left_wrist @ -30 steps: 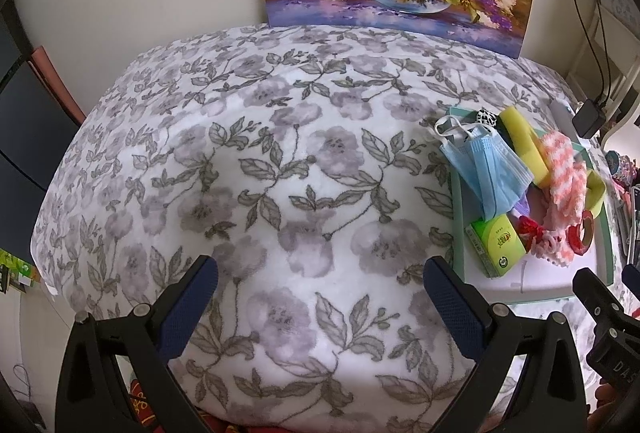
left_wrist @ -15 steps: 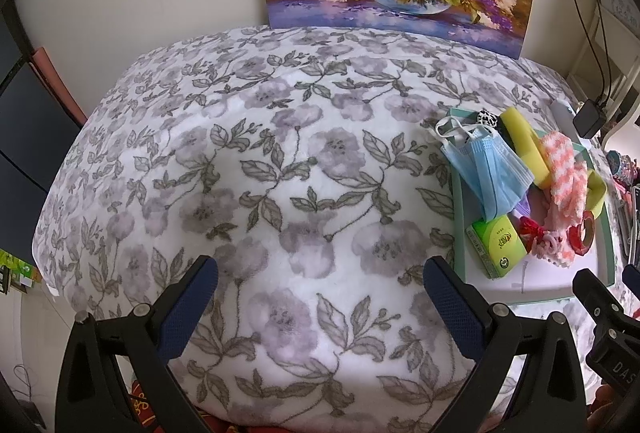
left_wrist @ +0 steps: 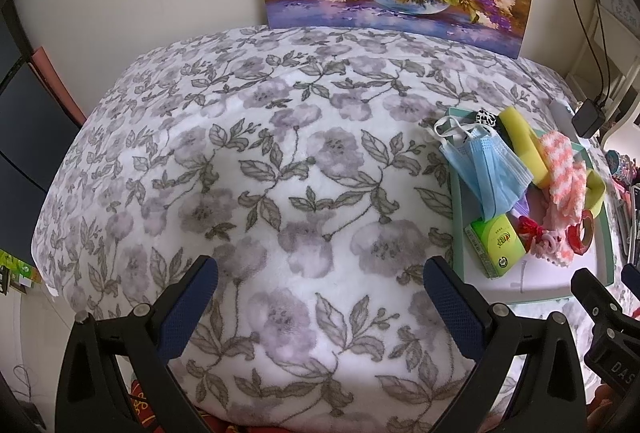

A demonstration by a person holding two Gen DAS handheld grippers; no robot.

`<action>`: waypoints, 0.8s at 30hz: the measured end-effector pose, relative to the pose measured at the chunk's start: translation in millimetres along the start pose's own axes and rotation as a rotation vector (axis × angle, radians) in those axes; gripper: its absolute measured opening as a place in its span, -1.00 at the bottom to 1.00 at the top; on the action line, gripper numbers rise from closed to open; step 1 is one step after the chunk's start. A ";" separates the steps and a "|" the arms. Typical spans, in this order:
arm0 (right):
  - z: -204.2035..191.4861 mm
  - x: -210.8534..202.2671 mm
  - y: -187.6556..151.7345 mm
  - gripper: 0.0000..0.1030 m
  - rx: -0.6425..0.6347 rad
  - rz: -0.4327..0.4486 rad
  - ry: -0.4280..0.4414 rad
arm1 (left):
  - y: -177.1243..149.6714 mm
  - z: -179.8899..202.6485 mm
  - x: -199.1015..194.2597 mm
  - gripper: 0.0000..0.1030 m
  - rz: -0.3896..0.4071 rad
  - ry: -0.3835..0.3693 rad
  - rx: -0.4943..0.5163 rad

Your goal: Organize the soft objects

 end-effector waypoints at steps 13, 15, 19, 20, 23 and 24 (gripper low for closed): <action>-0.3 0.0 -0.2 1.00 0.000 0.000 0.000 | -0.5 0.1 -0.5 0.98 0.000 0.001 0.000; 0.3 0.1 0.2 1.00 0.000 0.000 0.000 | -0.5 0.2 -0.6 0.98 0.000 0.001 -0.001; -0.1 0.2 -0.1 1.00 0.000 0.000 -0.001 | -0.2 0.2 -1.8 0.98 0.004 0.003 0.002; -0.4 0.4 -0.2 1.00 0.000 0.000 0.000 | 0.1 0.2 -2.4 0.98 0.006 0.003 0.002; 0.0 0.2 0.1 1.00 0.000 0.000 -0.001 | 0.6 0.8 -3.1 0.98 0.006 0.000 0.005; 0.1 0.2 0.1 1.00 0.000 -0.001 0.000 | 0.7 1.1 -3.0 0.98 0.005 0.000 0.006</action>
Point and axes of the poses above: each gripper's, at about its wrist camera, not at the fingertips, and x roughly the way its jaws point, z to its right, y to its top, the point moved 3 cm from there along x, roughly the way its jaws point, and after that the axes turned 9 degrees about -z, right-handed, at the moved point
